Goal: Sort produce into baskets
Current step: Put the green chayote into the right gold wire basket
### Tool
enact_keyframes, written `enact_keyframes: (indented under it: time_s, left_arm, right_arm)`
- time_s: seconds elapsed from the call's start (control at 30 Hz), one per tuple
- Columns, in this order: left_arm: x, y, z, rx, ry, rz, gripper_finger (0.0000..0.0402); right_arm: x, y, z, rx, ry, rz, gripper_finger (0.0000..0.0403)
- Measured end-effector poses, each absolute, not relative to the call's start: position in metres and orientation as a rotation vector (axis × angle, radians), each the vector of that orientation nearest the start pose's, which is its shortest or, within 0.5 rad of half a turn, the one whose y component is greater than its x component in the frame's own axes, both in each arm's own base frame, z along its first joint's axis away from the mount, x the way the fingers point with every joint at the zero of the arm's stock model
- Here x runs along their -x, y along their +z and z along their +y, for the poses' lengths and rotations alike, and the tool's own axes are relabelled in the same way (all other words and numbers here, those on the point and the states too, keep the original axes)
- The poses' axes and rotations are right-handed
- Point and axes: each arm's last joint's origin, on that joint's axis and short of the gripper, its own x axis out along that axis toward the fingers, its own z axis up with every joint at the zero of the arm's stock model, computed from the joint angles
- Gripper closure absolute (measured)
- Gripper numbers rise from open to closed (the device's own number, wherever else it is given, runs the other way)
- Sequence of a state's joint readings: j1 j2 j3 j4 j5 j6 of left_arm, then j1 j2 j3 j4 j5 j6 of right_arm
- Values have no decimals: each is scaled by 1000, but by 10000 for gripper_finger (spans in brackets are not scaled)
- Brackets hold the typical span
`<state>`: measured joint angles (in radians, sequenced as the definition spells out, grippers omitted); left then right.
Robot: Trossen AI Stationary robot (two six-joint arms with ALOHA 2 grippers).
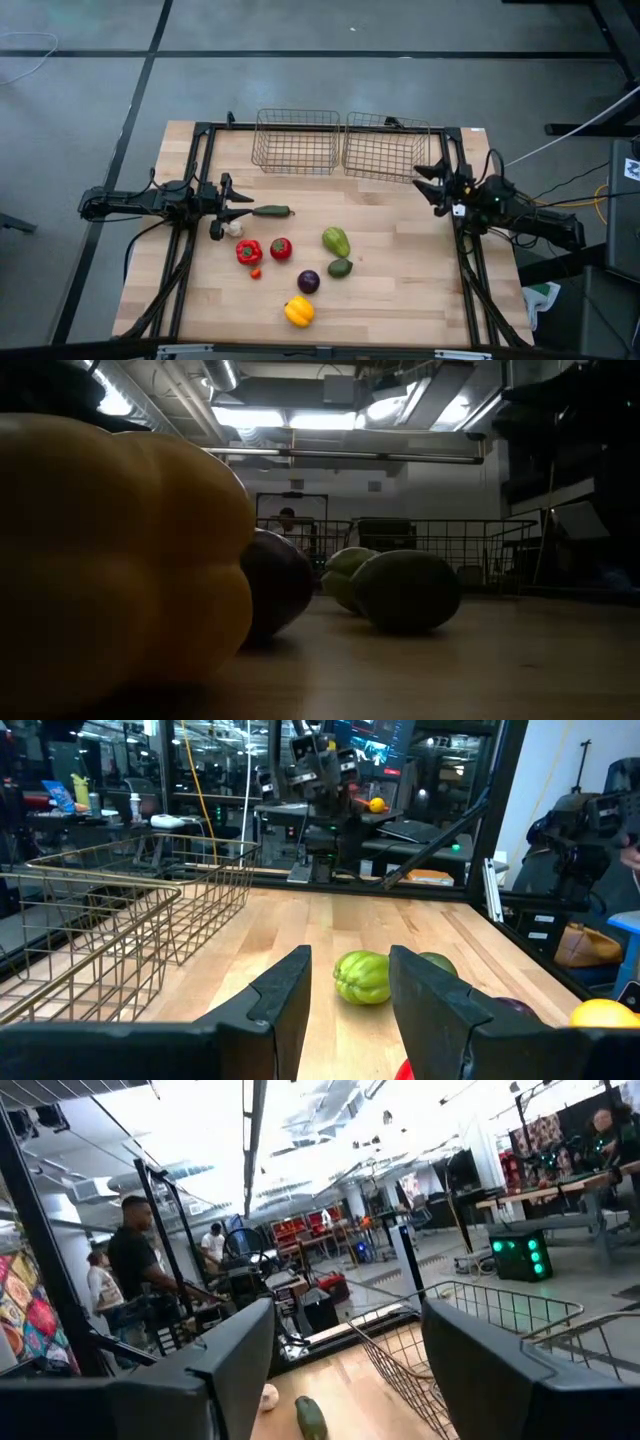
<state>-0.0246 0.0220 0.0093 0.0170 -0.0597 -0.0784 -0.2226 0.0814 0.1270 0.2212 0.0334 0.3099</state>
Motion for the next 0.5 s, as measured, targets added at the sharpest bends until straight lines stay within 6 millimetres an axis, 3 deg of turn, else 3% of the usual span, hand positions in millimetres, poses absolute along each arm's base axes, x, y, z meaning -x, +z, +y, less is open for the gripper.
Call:
enact_keyframes:
  time_s: [0.23,0.5]
  left_arm:
    - [-98,167,-1,79,35,-6,268]
    - [-98,167,-1,79,35,-6,268]
  right_arm:
    - [-105,254,-24,-298,-212,-132,148]
    - [-149,286,-27,-429,-20,153,148]
